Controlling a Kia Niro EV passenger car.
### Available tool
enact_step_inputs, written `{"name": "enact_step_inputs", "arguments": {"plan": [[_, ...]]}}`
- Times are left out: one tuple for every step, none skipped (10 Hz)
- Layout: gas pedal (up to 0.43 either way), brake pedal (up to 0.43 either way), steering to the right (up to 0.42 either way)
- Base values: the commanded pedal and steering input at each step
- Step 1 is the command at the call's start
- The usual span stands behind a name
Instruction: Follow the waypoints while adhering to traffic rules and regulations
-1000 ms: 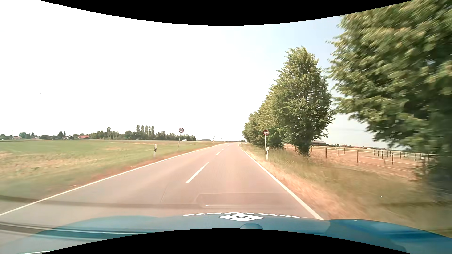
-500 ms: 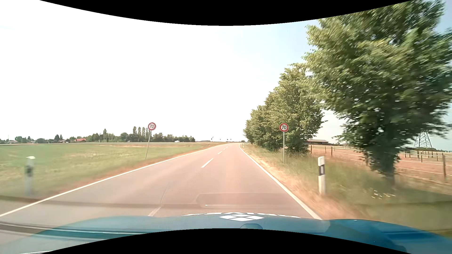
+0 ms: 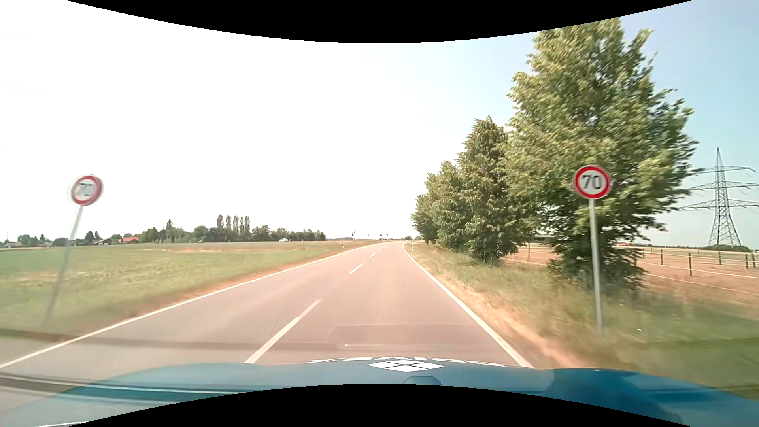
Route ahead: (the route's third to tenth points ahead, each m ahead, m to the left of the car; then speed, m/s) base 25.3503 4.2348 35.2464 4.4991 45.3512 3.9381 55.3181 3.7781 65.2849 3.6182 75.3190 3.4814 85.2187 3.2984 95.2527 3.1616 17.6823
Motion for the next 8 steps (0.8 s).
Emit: {"name": "enact_step_inputs", "arguments": {"plan": [[0.169, 0.000, -0.001], [0.169, 0.000, -0.001], [0.169, 0.000, 0.000], [0.169, 0.000, 0.000], [0.169, 0.000, -0.001], [0.177, 0.000, -0.001], [0.177, 0.000, -0.001], [0.177, 0.000, -0.001]]}}
